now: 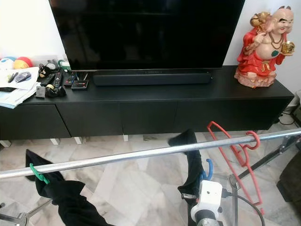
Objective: Hang hanger
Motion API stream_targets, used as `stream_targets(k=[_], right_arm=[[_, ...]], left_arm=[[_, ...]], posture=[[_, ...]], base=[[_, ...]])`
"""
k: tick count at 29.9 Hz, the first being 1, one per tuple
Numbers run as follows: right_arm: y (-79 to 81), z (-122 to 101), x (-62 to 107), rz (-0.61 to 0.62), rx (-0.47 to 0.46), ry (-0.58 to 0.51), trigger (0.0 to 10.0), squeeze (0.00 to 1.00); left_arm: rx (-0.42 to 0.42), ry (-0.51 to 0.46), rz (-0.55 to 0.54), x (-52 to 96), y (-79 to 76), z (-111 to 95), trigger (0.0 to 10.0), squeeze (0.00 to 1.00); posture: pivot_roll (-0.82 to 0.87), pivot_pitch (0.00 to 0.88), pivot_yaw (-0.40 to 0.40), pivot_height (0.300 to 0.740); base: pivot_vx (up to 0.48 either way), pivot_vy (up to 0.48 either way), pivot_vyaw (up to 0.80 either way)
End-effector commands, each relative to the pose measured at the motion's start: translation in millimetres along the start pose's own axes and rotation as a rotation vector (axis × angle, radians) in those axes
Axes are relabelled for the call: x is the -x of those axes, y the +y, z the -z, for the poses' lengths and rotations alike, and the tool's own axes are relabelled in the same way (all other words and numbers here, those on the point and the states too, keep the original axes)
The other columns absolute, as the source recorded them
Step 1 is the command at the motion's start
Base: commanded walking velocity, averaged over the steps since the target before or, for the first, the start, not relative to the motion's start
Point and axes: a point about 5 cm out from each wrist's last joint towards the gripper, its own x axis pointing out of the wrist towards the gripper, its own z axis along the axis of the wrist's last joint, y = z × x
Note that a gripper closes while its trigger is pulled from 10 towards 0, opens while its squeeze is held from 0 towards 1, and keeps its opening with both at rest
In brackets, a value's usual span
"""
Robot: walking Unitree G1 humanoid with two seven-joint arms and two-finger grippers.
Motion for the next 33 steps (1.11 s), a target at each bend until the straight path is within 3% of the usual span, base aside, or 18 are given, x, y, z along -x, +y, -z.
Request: stream_targets(k=[1,33], right_arm=[[-0.9,-3.6,-0.7,0.001,0.013,-0.026,10.0,0.0],[-4.2,-7.3,-5.9,0.01,0.024,-0.028,10.0,0.0]], left_arm=[[-0.01,0.028,0.003,1.2,1.8,5.3,10.0,0.0],[0.005,0.027,0.006,1.0,0.3,5.4,10.0,0.0]], posture=[[-0.09,0.039,0.028,0.74],[-0.09,0.042,0.018,0.74]], base=[[-0.3,0.0,0.0],[-0.333,0.0,0.0]])
